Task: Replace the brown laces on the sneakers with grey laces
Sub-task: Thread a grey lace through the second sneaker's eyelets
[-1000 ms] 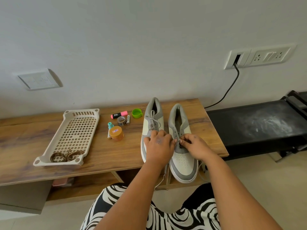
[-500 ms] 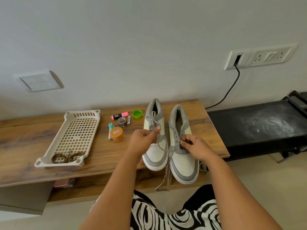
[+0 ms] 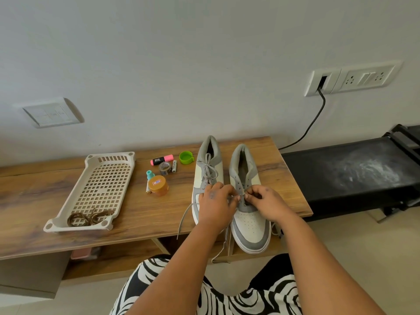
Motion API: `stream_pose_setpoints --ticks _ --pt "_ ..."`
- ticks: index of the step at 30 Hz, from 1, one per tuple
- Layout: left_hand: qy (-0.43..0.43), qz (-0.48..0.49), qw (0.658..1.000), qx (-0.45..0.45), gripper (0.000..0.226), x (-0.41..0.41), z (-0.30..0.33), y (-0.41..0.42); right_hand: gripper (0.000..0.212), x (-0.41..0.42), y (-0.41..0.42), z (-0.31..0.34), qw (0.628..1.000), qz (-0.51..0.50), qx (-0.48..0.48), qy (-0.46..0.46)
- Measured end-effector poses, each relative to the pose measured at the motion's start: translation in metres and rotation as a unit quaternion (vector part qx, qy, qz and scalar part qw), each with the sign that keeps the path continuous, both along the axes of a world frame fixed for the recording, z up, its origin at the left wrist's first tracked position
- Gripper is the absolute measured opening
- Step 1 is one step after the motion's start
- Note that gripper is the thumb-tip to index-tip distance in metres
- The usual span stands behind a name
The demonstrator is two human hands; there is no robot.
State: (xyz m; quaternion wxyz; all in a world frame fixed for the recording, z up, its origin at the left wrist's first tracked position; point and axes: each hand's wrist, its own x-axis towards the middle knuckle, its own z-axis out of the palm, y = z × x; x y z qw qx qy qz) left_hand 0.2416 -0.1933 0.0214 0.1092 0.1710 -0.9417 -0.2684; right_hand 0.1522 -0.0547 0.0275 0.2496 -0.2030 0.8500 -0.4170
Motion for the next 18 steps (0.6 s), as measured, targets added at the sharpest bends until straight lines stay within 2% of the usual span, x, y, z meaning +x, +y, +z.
stream_pose_setpoints --ticks 4,7,8,10,12,13,15,18 --pt "-0.004 0.009 1.000 0.001 0.021 0.001 0.000 0.002 0.012 0.000 0.000 0.000 1.000 -0.004 -0.004 -0.002" --pt "0.056 0.005 0.998 0.003 0.034 -0.002 0.002 0.002 0.011 0.001 0.001 0.001 1.000 -0.005 -0.005 -0.004" --pt "0.071 -0.025 0.997 -0.023 0.044 -0.005 0.004 0.004 0.011 0.001 0.001 0.003 1.000 -0.003 0.003 0.004" --pt "0.047 -0.099 0.988 -0.112 0.060 -0.010 0.008 0.011 0.011 0.001 0.001 0.006 0.999 0.001 0.038 0.028" --pt "0.002 -0.115 0.983 -0.143 0.050 -0.011 0.008 0.015 0.013 -0.002 0.004 0.005 0.997 0.000 0.061 0.040" --pt "-0.008 -0.103 0.987 -0.126 0.039 -0.011 0.005 0.014 0.014 -0.003 0.006 0.003 0.999 -0.015 0.043 0.025" --pt "-0.001 -0.077 0.995 -0.057 0.028 -0.009 0.001 0.010 0.015 -0.007 0.016 0.001 0.992 -0.096 -0.064 -0.061" --pt "0.010 -0.067 0.997 0.046 0.022 -0.007 0.003 0.005 0.017 -0.017 0.036 0.002 0.932 -0.245 -0.204 -0.170"
